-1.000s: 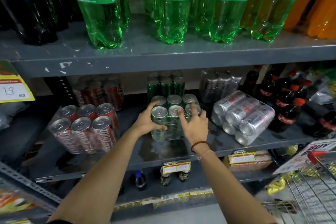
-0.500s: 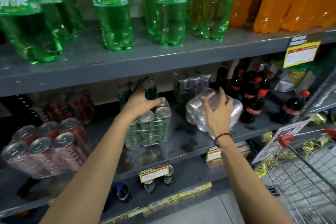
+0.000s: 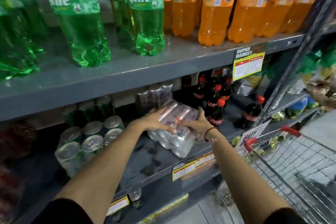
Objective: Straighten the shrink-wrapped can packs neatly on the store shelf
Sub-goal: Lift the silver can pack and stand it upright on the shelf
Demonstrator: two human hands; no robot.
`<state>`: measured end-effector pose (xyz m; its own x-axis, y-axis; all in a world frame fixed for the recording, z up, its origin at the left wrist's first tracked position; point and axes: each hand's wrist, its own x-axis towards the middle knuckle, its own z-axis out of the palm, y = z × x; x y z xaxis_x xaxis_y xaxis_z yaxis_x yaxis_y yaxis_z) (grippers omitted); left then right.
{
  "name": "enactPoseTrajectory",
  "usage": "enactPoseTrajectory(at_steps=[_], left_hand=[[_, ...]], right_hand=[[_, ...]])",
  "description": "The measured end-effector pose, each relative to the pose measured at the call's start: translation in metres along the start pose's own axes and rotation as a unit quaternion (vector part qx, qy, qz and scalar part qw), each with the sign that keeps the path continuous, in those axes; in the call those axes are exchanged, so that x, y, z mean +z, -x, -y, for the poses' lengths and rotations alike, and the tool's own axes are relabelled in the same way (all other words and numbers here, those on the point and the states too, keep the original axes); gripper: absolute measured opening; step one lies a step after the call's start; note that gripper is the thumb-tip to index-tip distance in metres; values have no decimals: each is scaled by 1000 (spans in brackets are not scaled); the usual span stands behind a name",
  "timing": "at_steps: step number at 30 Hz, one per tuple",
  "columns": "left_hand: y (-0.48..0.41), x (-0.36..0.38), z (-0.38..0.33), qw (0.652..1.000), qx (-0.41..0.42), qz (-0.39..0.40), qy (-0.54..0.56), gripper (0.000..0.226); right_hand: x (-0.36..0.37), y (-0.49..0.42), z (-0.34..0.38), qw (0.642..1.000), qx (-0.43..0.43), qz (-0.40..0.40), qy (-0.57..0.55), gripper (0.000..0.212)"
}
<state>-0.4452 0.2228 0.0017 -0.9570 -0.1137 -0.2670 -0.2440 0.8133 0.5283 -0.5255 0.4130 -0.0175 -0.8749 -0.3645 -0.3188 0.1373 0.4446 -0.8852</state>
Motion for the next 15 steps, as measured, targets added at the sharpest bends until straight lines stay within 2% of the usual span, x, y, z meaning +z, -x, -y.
enactPoseTrajectory(at_steps=[6, 12, 15], left_hand=[[9, 8, 3, 999, -27, -28, 14, 138], [38, 31, 6, 985, -31, -145, 85, 135], [58, 50, 11, 971, -23, -216, 100, 134]], right_hand=[[4, 9, -2, 999, -5, -34, 37, 125], [4, 16, 0, 994, -80, -16, 75, 108], [7, 27, -1, 982, -166, -15, 93, 91]])
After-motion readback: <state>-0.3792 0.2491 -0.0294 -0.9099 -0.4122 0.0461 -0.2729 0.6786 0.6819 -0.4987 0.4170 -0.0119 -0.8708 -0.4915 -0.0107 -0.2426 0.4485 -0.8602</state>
